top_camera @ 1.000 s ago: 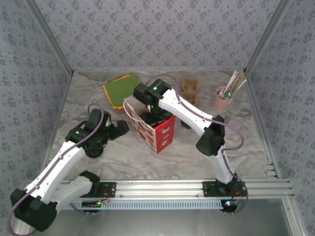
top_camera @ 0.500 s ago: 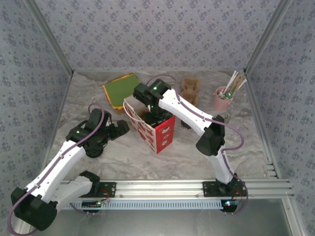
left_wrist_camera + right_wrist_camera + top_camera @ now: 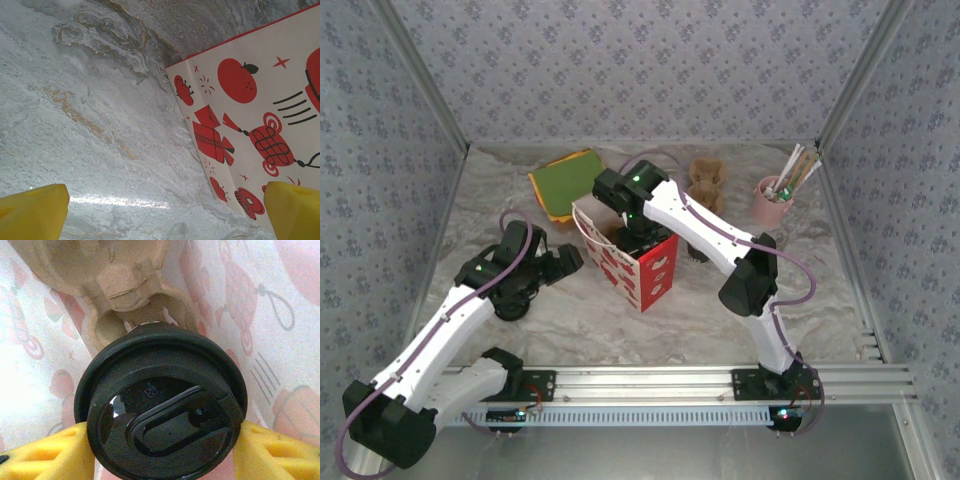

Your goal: Pack the takeout coffee

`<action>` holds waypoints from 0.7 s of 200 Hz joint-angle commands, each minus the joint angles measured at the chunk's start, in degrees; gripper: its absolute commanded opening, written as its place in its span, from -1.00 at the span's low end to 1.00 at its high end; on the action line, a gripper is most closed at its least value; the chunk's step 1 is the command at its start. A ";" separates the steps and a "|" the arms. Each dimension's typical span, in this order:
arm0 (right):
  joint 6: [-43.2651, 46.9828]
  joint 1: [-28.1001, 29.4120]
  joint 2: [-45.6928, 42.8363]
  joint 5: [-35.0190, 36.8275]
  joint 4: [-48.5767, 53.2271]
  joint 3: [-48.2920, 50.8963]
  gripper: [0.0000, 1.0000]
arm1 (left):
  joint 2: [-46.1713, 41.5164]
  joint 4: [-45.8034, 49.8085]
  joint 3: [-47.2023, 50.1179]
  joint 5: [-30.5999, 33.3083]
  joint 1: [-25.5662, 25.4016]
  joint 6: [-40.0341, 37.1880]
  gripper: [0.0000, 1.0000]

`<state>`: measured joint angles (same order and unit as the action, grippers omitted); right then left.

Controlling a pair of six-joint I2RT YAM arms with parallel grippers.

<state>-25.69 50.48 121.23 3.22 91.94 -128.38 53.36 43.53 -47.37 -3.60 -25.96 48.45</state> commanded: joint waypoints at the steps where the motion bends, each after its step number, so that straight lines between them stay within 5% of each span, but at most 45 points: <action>1: -0.58 -0.38 -2.14 0.98 2.17 0.69 0.27 | 0.10 -0.19 -0.70 -0.49 0.24 -0.72 1.00; 140: -0.50 -0.61 -2.93 0.16 -0.34 3.92 0.27 | -0.17 -0.02 -0.34 -0.58 0.25 -0.55 0.99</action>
<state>-25.69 50.22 120.60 3.20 91.09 -125.25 53.36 43.53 -47.37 -3.60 -25.96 48.45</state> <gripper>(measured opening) 0.638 0.997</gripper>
